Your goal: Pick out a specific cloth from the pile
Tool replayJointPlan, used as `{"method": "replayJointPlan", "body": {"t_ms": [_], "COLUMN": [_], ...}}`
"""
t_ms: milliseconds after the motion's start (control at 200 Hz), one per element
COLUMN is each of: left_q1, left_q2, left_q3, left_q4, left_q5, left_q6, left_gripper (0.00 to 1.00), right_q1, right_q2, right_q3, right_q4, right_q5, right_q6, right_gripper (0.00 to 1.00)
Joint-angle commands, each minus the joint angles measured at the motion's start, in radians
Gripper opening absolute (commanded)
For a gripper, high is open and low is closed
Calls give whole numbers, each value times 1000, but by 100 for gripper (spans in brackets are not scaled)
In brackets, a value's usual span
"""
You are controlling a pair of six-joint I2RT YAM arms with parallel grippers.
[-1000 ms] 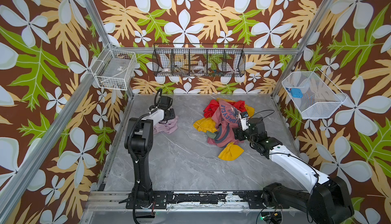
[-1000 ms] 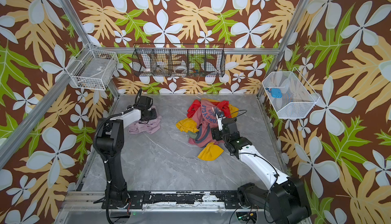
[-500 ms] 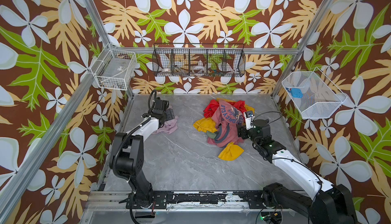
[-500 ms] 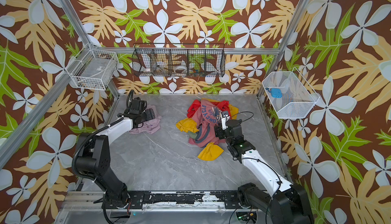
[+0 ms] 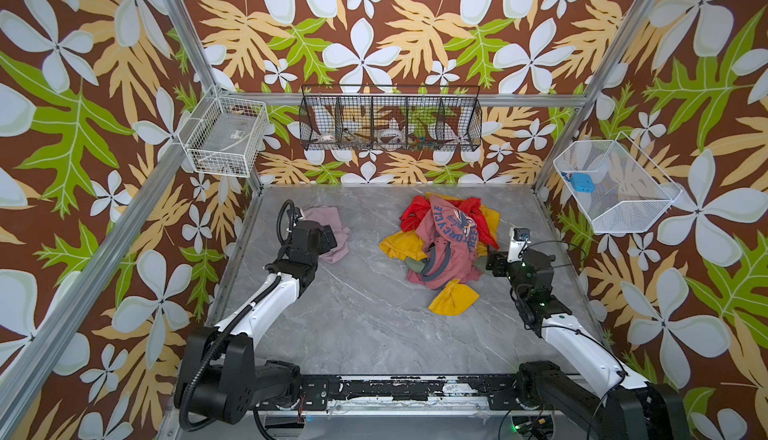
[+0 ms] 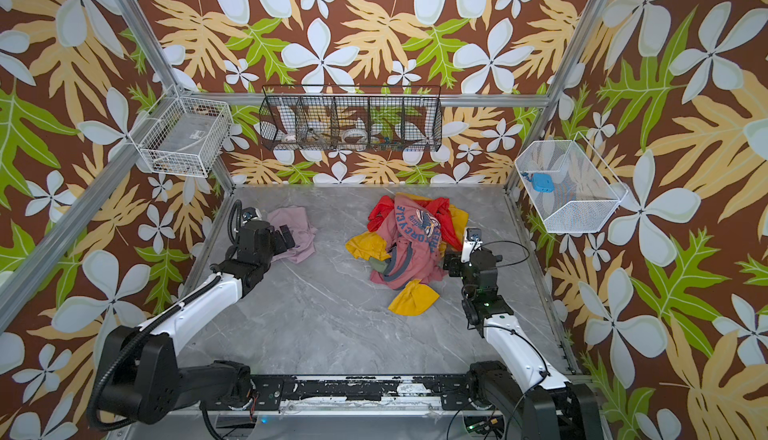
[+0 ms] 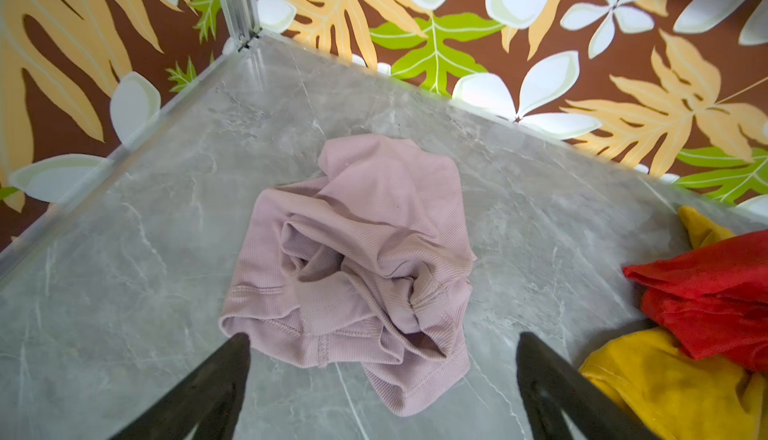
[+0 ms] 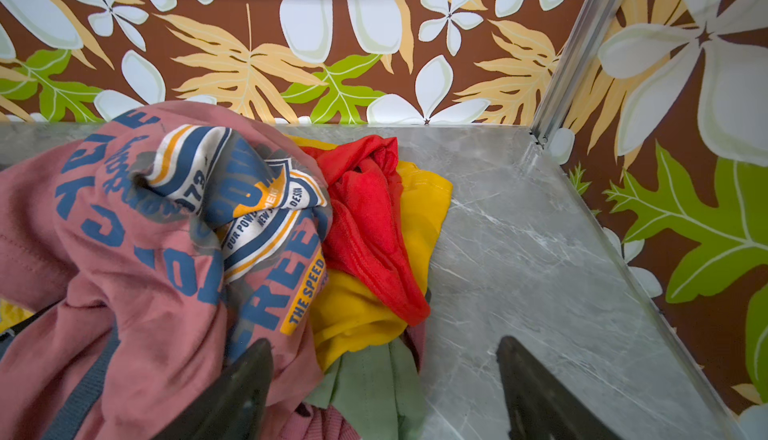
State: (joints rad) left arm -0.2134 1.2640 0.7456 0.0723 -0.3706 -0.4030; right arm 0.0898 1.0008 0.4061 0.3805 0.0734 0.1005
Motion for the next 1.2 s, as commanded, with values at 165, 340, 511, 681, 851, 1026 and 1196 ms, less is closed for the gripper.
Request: {"method": "replayJointPlan", "body": {"t_ms": [165,340,511,681,851,1026,1196], "left_q1": [-2,-2,-2,-3,-3,-2,0], "left_q2": [-199,-294,-275,-288,-267,-245,-176], "left_q3": [-173,-260,-262,-326,-345,-421,-446], "left_q4": [189,250,265,391,428,604,686], "left_q5": [-65,-141,-180,-211,-236,-240,-184], "left_q6": [16,41,87,83,128,223,294], "left_gripper": [100,100,100,100,100,100,100], "right_q1": [-22,-31,-53,-65,-65,-65,-66], "right_q2": [9,74,168,170,264,419,474], "right_q3": [-96,-197,-196,-216,-261,-237,-180], "right_q4": [256,488,575,604,712,802,762], "right_q5": [23,109,88,35,-4,0,-27], "right_q6": [3,-15,-41,-49,-53,-62,-70], "right_gripper": [85,85,81,80,80,80,95]}}
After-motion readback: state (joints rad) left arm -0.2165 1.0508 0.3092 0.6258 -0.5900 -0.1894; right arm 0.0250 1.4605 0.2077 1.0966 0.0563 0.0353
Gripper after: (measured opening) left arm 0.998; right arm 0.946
